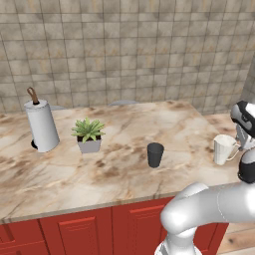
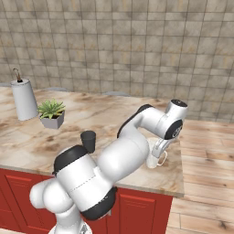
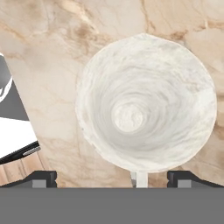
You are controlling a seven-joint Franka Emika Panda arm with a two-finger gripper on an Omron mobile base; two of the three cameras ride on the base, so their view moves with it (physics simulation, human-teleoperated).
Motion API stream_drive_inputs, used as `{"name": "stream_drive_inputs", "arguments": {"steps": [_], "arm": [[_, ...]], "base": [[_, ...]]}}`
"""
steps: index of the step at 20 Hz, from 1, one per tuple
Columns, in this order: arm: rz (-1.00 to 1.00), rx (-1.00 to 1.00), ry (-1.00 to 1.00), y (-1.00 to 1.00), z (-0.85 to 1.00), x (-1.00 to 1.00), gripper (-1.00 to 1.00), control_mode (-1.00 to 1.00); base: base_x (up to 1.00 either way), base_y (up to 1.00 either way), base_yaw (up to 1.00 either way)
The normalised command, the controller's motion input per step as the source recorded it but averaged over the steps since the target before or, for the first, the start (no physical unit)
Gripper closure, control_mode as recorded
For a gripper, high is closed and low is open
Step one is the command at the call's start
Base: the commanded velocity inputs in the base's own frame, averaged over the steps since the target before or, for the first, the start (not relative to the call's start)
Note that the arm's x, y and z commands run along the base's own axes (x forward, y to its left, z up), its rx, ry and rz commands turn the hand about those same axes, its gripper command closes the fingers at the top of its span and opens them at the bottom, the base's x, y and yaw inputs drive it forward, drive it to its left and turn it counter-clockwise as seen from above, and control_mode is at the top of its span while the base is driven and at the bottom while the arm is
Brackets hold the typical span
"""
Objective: Pick the jug and glass cup and place them in the sink. Then turn on the water.
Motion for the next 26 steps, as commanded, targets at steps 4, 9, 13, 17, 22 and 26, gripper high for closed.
{"name": "stream_drive_inputs", "arguments": {"steps": [4, 9, 13, 17, 22, 26], "arm": [[0.00, 0.00, 0.02, 0.00, -0.04, 0.00, -1.00, -1.00], [0.00, 0.00, 0.04, 0.00, -0.10, 0.00, -1.00, -1.00], [0.00, 0.00, 0.03, 0.00, -0.16, -0.03, -1.00, -1.00], [0.00, 0.00, 0.02, 0.00, -0.11, -0.01, -1.00, -1.00], [0.00, 0.00, 0.00, 0.00, -0.07, 0.00, -1.00, -1.00], [0.00, 0.00, 0.00, 0.03, -0.14, 0.00, -1.00, -1.00]], "base": [[0.00, 0.00, 0.00], [0.00, 0.00, 0.00], [0.00, 0.00, 0.00], [0.00, 0.00, 0.00], [0.00, 0.00, 0.00], [0.00, 0.00, 0.00]]}}
